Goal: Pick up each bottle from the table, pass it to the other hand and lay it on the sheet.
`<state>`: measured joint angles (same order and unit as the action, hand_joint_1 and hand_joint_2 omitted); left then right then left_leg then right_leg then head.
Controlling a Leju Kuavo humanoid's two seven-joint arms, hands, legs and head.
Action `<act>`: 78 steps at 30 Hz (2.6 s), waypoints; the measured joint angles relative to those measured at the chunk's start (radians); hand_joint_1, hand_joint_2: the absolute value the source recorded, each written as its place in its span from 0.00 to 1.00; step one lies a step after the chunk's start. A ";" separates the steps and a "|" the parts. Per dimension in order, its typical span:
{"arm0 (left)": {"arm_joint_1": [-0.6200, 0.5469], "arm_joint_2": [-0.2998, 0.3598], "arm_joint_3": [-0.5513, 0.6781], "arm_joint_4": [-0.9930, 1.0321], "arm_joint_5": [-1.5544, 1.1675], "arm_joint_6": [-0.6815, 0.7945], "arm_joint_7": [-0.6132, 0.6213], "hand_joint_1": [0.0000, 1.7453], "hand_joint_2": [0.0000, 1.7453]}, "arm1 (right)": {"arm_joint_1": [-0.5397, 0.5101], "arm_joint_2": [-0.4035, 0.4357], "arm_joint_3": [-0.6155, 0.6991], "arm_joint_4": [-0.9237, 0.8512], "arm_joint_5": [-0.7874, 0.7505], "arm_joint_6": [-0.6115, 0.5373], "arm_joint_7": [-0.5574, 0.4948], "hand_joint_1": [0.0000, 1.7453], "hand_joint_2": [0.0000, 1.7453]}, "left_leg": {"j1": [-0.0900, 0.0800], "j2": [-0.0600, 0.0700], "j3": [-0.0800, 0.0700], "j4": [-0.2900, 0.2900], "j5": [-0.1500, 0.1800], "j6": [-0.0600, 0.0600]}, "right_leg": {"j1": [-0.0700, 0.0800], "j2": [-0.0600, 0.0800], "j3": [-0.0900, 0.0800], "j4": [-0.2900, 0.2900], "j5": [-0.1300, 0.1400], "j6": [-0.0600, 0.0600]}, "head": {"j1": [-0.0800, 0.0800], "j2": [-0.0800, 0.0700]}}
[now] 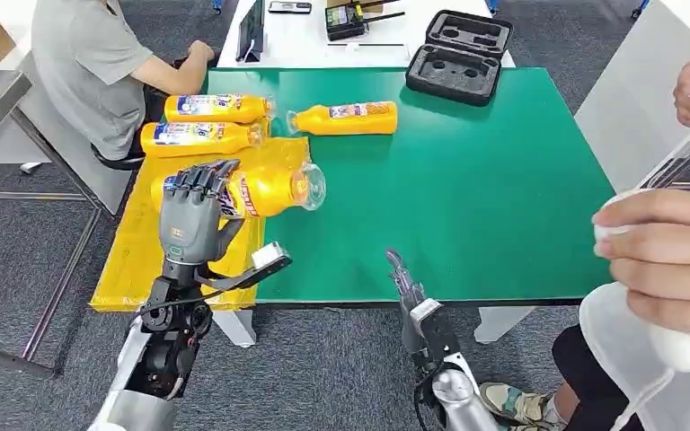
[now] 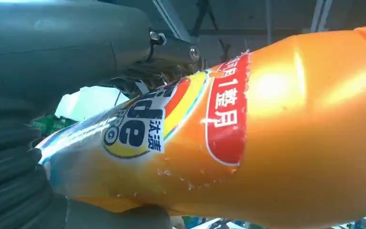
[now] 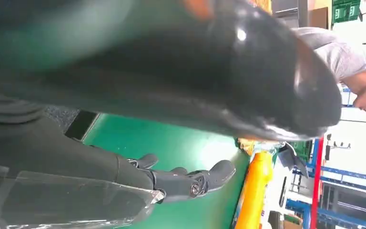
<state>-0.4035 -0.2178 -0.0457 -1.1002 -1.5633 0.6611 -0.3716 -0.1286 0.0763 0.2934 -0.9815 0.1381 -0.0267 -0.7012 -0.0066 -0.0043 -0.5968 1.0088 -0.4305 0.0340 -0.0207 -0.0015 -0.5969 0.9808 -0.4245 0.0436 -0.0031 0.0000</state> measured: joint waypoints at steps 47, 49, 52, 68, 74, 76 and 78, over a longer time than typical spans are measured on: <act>-0.299 0.103 -0.384 0.736 0.027 -0.002 0.397 0.75 1.00 | -0.017 0.000 -0.016 0.015 -0.021 0.003 0.002 0.00 0.00 | 0.000 -0.001 0.000 0.000 0.001 0.000 | 0.000 -0.001 0.000 0.000 0.000 0.000 | 0.000 0.000; -0.299 0.103 -0.383 0.745 0.027 -0.006 0.397 0.75 1.00 | -0.017 0.000 -0.016 0.018 -0.021 0.004 0.002 0.00 0.00 | 0.000 -0.001 0.000 0.000 0.001 0.000 | 0.000 -0.001 0.000 0.000 0.000 0.000 | 0.000 0.000; -0.301 0.103 -0.383 0.758 0.026 -0.016 0.404 0.73 1.00 | -0.017 0.000 -0.016 0.019 -0.020 0.005 0.002 0.00 0.00 | 0.000 -0.001 0.000 0.000 0.001 0.000 | 0.000 -0.001 0.000 0.000 0.000 0.000 | 0.000 0.000; -0.314 0.110 -0.366 0.799 0.018 -0.096 0.431 0.78 1.00 | -0.024 -0.001 -0.016 0.037 -0.025 0.015 0.002 0.00 0.00 | 0.000 -0.001 0.000 0.000 0.001 0.000 | 0.000 -0.001 0.000 0.000 0.000 0.000 | 0.000 0.000; -0.316 0.113 -0.367 0.805 0.016 -0.096 0.432 0.75 1.00 | -0.025 -0.002 -0.016 0.043 -0.025 0.015 0.002 0.00 0.00 | 0.000 -0.001 0.000 0.000 0.001 0.000 | 0.000 -0.001 0.000 0.000 0.000 0.000 | 0.000 0.000; -0.316 0.114 -0.367 0.806 0.012 -0.098 0.435 0.73 1.00 | -0.026 -0.002 -0.016 0.045 -0.025 0.015 0.002 0.00 0.00 | 0.000 -0.001 0.000 0.000 0.001 0.000 | 0.000 -0.001 0.000 0.000 0.000 0.000 | 0.000 0.000; -0.316 0.116 -0.367 0.807 0.003 -0.101 0.439 0.78 1.00 | -0.029 -0.002 -0.016 0.049 -0.027 0.016 0.002 0.00 0.00 | 0.000 -0.001 0.000 0.000 0.001 0.000 | 0.000 -0.001 0.000 0.000 0.000 0.000 | 0.000 0.000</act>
<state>-0.7194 -0.1019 -0.4124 -0.2934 -1.5606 0.5596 0.0679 -0.1575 0.0748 0.2777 -0.9323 0.1114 -0.0111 -0.6989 -0.0067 -0.0053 -0.5970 1.0089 -0.4299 0.0344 -0.0208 -0.0027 -0.5966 0.9812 -0.4244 0.0436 -0.0031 0.0000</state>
